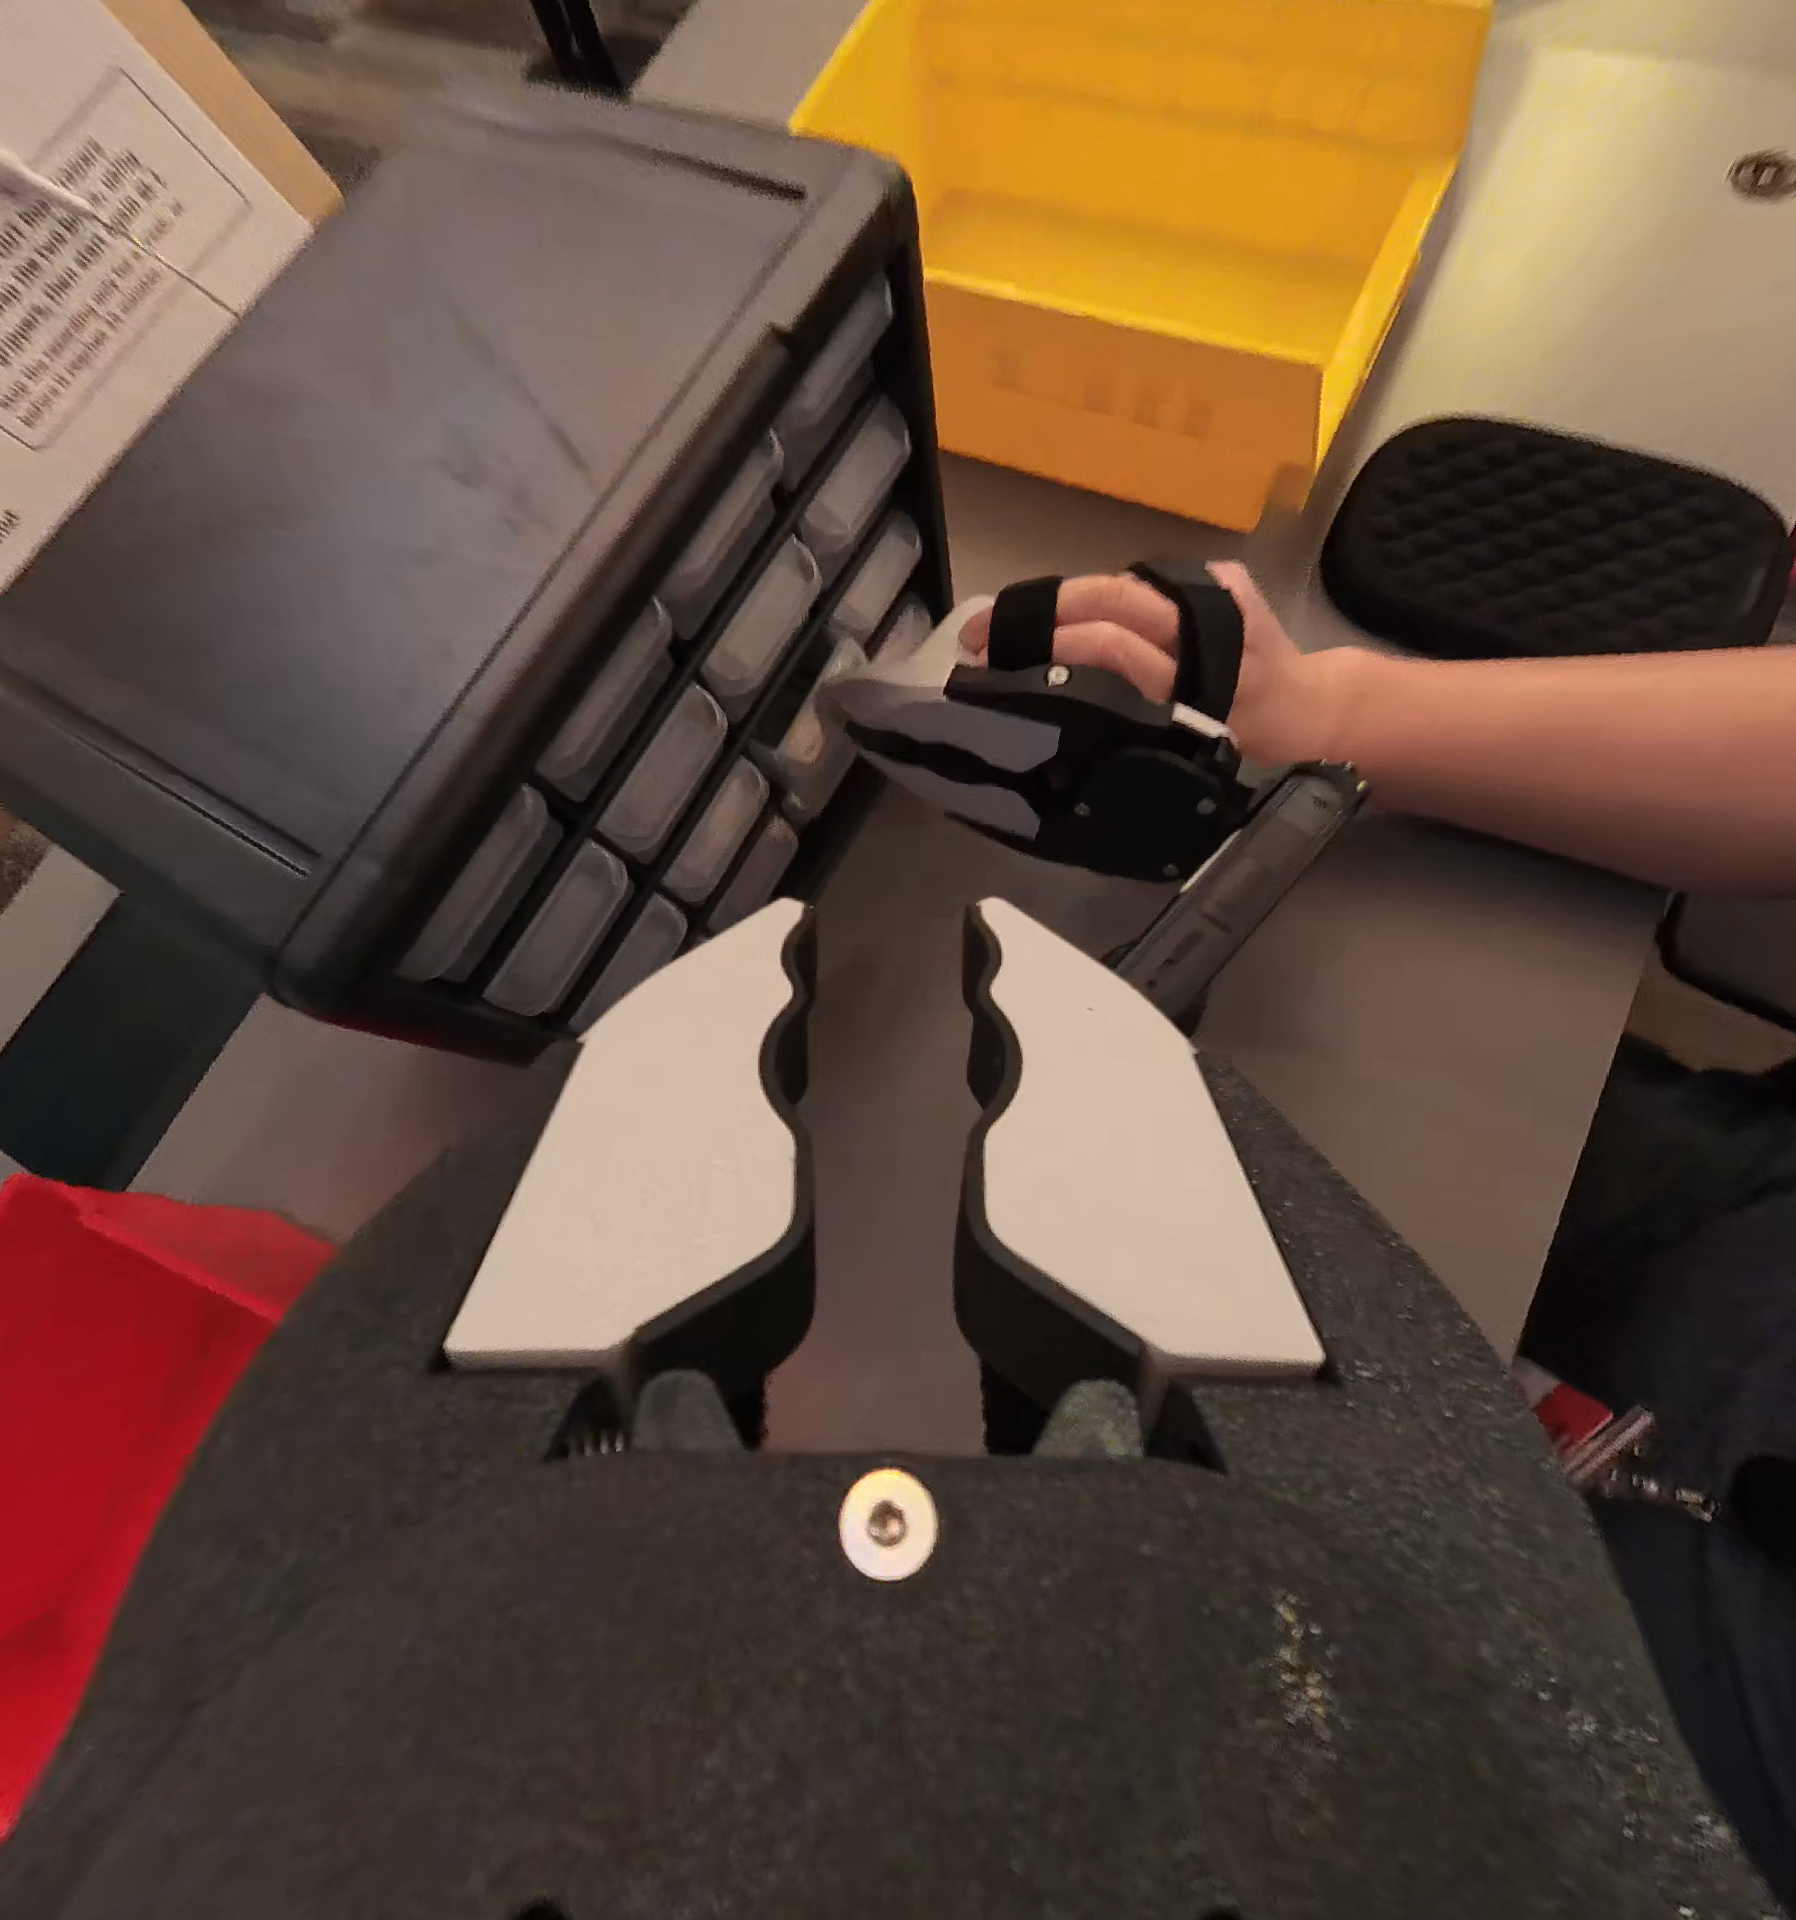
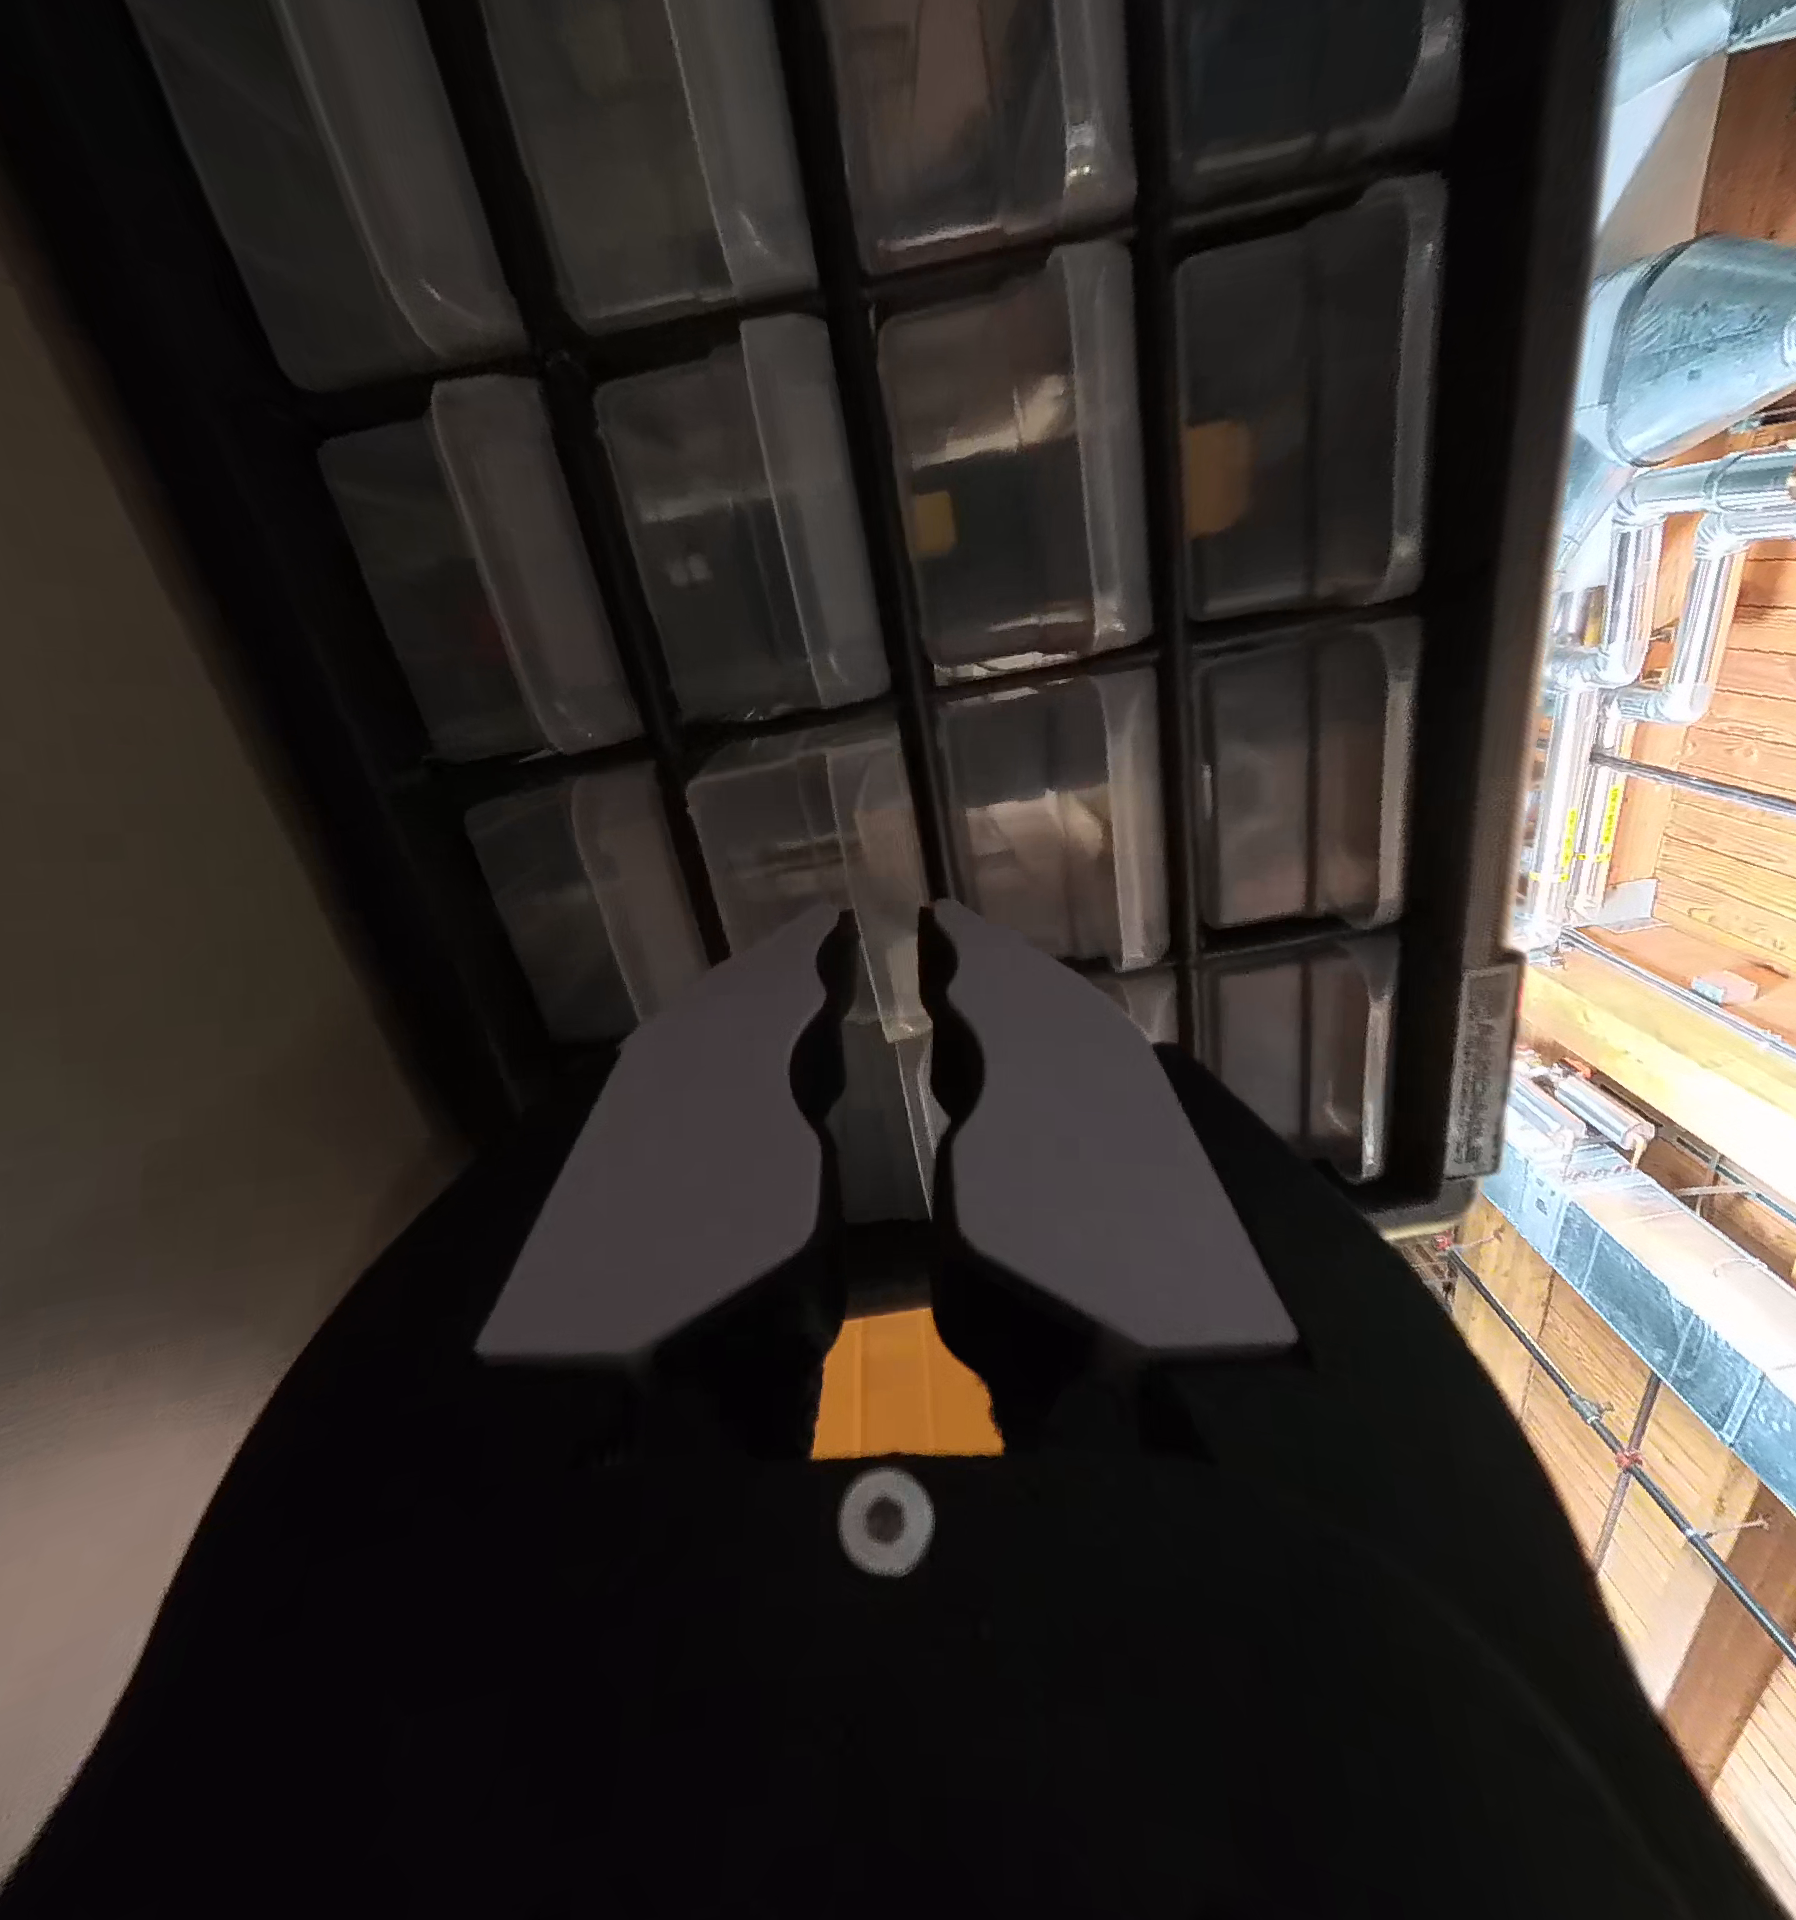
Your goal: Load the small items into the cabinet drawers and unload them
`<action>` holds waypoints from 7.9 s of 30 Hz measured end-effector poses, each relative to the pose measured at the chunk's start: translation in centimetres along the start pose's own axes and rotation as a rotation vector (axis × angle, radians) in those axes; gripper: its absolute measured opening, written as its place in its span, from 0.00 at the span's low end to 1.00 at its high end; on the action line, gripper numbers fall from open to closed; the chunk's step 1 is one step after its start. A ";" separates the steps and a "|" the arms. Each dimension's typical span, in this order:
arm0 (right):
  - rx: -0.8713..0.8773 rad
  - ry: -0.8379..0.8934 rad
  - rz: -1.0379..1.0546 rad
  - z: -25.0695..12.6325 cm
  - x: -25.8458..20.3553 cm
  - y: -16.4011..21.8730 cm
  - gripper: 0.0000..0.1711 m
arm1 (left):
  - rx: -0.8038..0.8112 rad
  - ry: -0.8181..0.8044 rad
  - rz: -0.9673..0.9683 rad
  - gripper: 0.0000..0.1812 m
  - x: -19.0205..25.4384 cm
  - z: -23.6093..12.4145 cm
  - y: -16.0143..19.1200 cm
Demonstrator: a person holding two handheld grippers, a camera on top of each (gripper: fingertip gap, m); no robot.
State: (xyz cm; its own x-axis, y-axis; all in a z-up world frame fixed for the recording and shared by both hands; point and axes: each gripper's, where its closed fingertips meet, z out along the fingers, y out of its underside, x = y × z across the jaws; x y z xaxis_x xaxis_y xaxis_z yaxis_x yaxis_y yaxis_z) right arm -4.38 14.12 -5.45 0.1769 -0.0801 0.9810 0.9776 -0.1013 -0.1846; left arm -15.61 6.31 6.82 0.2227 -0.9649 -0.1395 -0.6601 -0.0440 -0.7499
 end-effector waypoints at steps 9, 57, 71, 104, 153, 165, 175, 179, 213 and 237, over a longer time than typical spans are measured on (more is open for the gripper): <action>-0.009 -0.011 0.025 1.2 0.0 -0.1 0.08 | 0.159 -0.018 -0.028 0.14 -1.1 -0.6 -2.4; 0.394 0.112 0.219 -3.2 18.7 -4.8 0.11 | 0.648 -0.784 0.006 0.15 -6.3 4.1 4.2; 0.293 -0.079 0.682 -1.5 22.1 5.9 0.12 | 0.305 -1.107 0.681 0.12 -6.9 8.1 -0.6; 0.454 -0.573 0.687 -4.5 15.7 -2.3 0.12 | 0.285 -1.294 0.951 0.03 -0.7 5.0 0.3; -0.971 -1.060 0.740 1.5 4.9 29.1 0.13 | 0.306 -1.235 0.904 0.04 0.6 5.2 1.1; -1.138 -1.104 0.788 4.3 -4.0 33.5 0.13 | 0.273 -1.249 0.934 0.04 0.7 5.4 0.9; -0.693 -0.895 1.267 4.3 2.9 27.8 0.27 | 0.212 -1.277 0.952 0.04 -0.1 5.8 0.3; -0.508 -0.810 1.314 2.2 6.9 25.4 0.27 | 0.167 -1.258 0.915 0.04 -2.0 6.4 0.3; -0.441 -0.731 1.137 0.2 10.3 24.7 0.27 | 0.229 -1.145 0.637 0.22 -6.9 8.2 -0.8; -0.440 -0.677 1.125 -0.1 11.7 25.0 0.27 | 0.116 -1.150 0.864 0.06 -7.6 11.8 1.6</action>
State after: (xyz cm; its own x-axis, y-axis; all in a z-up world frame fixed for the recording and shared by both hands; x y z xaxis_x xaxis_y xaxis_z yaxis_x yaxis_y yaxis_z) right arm 22.13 10.56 1.44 0.9824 0.1531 0.1073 0.1797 -0.6152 -0.7676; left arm -9.89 16.63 -0.93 0.2711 0.0637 -0.9604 -0.8363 0.5097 -0.2023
